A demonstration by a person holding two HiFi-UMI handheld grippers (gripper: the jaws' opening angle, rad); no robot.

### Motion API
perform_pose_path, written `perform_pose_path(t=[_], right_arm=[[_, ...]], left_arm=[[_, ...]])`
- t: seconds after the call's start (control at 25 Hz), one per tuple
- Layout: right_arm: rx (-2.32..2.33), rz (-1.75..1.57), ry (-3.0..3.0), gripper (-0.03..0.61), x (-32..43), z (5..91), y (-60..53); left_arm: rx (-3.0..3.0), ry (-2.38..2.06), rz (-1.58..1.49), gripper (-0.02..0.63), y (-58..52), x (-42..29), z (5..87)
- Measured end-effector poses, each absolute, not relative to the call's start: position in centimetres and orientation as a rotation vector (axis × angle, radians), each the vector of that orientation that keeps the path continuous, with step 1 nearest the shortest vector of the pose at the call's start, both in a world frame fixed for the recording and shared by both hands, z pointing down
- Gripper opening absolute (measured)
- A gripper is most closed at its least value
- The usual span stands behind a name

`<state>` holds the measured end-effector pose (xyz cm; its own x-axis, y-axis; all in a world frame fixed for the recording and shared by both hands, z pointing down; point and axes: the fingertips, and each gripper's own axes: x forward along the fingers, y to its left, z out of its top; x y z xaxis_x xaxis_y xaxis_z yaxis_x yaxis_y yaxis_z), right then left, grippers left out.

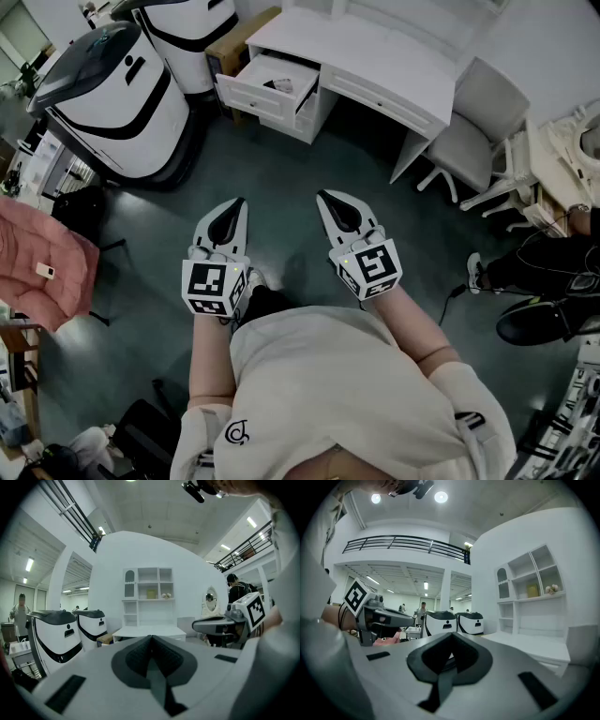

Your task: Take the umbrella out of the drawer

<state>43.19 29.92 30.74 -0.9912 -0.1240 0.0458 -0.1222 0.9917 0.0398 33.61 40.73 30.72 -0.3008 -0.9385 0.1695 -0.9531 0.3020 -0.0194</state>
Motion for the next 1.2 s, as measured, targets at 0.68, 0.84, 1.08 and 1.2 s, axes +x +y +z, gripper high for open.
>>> perform_pose_path(t=[0.68,0.84,1.08,1.2], right_arm=[[0.221,0.052,-3.044,0.005,37.7,33.5,29.2],[0.231,0.042,-3.05,0.006,33.5,33.1,29.4],[0.313,0.081,-3.029,0.006,25.5,34.1,30.2],[0.344,0.082,-3.021,0.006,22.3,34.3,30.2]], left_arm=[[1.831,-2.355,0.135,0.012,39.8,28.8,32.4],[1.86,-2.346,0.146,0.012,39.7,24.5,31.9],[1.924,-2.302,0.189,0.012,41.1,16.3,32.2],[1.935,-2.291,0.189,0.012,41.5,12.8,32.3]])
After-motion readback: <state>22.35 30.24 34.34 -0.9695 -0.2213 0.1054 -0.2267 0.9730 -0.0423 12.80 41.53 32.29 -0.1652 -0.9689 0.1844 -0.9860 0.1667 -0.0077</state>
